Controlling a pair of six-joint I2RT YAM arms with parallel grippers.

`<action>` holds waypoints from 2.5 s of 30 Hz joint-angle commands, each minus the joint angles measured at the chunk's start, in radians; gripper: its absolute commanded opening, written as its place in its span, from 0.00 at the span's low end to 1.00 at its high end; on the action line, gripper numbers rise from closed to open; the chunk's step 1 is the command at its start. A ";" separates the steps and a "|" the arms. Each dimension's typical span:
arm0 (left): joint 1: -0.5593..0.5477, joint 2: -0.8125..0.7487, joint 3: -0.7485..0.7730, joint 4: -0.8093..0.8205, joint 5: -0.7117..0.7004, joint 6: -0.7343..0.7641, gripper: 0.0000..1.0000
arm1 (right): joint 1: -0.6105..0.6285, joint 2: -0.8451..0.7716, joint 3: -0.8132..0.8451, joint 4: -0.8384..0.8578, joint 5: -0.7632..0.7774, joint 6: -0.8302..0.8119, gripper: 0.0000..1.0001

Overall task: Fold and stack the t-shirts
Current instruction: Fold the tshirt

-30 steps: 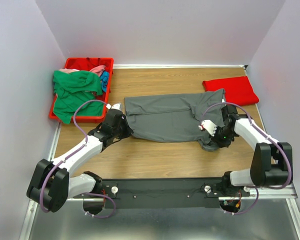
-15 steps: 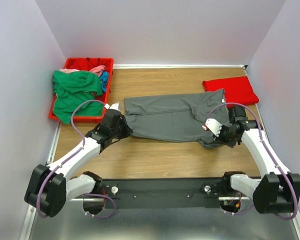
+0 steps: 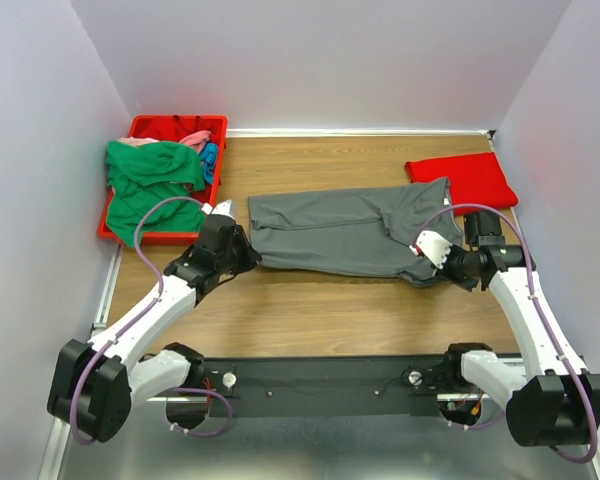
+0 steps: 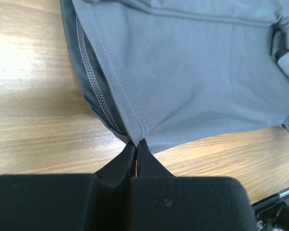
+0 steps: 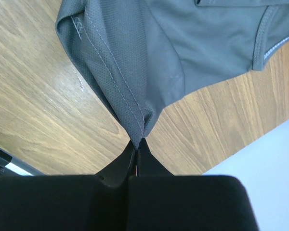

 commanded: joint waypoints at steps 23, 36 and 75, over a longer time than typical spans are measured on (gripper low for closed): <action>0.119 0.182 0.140 0.034 0.061 0.066 0.00 | -0.001 0.367 0.302 0.202 -0.024 0.147 0.00; 0.159 0.288 0.152 0.038 0.077 0.072 0.00 | -0.001 0.590 0.495 0.216 -0.067 0.167 0.00; 0.175 0.575 0.369 -0.012 -0.025 0.178 0.00 | 0.000 0.862 0.722 0.271 -0.074 0.315 0.00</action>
